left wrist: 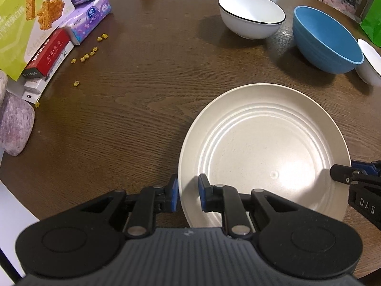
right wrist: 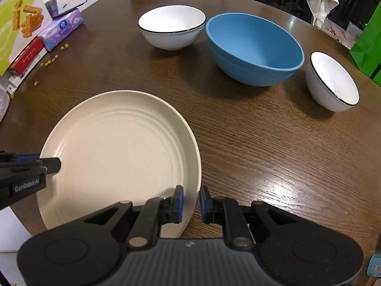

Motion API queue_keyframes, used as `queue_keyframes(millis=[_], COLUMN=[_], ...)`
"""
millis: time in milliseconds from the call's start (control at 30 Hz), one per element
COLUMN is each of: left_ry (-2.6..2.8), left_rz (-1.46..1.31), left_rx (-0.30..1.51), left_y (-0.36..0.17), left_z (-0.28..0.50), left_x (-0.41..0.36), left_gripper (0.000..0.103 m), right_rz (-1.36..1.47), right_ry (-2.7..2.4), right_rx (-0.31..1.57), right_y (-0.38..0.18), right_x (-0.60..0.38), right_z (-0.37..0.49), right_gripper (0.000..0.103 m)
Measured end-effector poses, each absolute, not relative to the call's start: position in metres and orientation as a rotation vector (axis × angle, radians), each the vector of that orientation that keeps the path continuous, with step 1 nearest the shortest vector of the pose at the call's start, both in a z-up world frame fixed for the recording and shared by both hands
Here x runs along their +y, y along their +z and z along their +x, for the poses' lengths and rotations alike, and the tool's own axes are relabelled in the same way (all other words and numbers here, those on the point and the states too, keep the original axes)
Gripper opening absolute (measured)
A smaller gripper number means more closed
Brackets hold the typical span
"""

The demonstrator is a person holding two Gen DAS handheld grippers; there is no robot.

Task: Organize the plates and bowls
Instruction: 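Lower the right tool's beige plate onto the stack and open both tools, then raise both open tools and move them toward the blue bowl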

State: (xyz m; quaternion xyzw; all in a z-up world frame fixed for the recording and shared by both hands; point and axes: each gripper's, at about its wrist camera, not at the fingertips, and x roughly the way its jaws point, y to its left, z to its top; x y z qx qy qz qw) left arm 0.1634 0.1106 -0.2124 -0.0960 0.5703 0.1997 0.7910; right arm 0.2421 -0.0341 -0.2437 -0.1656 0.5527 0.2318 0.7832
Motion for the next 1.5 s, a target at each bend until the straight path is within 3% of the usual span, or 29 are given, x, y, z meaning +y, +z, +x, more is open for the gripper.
queue_keyframes(millis=[200, 267, 300, 367, 433, 467, 533, 633, 800, 1500], left_ry=[0.429, 0.414, 0.410, 0.400, 0.396, 0.398, 0.393, 0.386, 0.403, 0.288], left_rz=[-0.229, -0.256, -0.262, -0.253, -0.240, -0.239, -0.251, -0.282, -0.284, -0.246], left_rx=[1.220, 1.189, 1.173, 1.130, 1.085, 1.058, 1.015, 0.946, 0.815, 0.633], left_y=[-0.211, -0.206, -0.203, -0.194, -0.185, -0.180, -0.172, -0.161, -0.143, -0.084], left_z=[0.163, 0.161, 0.160, 0.158, 0.156, 0.154, 0.150, 0.145, 0.133, 0.090], left_x=[0.113, 0.115, 0.116, 0.114, 0.111, 0.110, 0.110, 0.111, 0.106, 0.037], left_gripper=[0.023, 0.038, 0.051, 0.064, 0.088, 0.091, 0.098, 0.103, 0.103, 0.103], right_rz=[-0.357, -0.325, -0.307, -0.280, -0.241, -0.219, -0.176, -0.117, -0.094, -0.037], right_ry=[0.501, 0.497, 0.501, 0.505, 0.520, 0.529, 0.541, 0.541, 0.499, 0.389], right_rx=[1.197, 1.196, 1.194, 1.181, 1.163, 1.152, 1.123, 1.058, 0.963, 0.780], right_y=[-0.244, -0.243, -0.241, -0.238, -0.233, -0.229, -0.223, -0.213, -0.200, -0.133], right_x=[-0.033, -0.037, -0.039, -0.044, -0.049, -0.052, -0.060, -0.075, -0.100, -0.202], right_z=[0.243, 0.245, 0.246, 0.247, 0.248, 0.248, 0.247, 0.246, 0.244, 0.175], right_gripper=[0.018, 0.017, 0.021, 0.029, 0.044, 0.048, 0.068, 0.086, 0.103, 0.103])
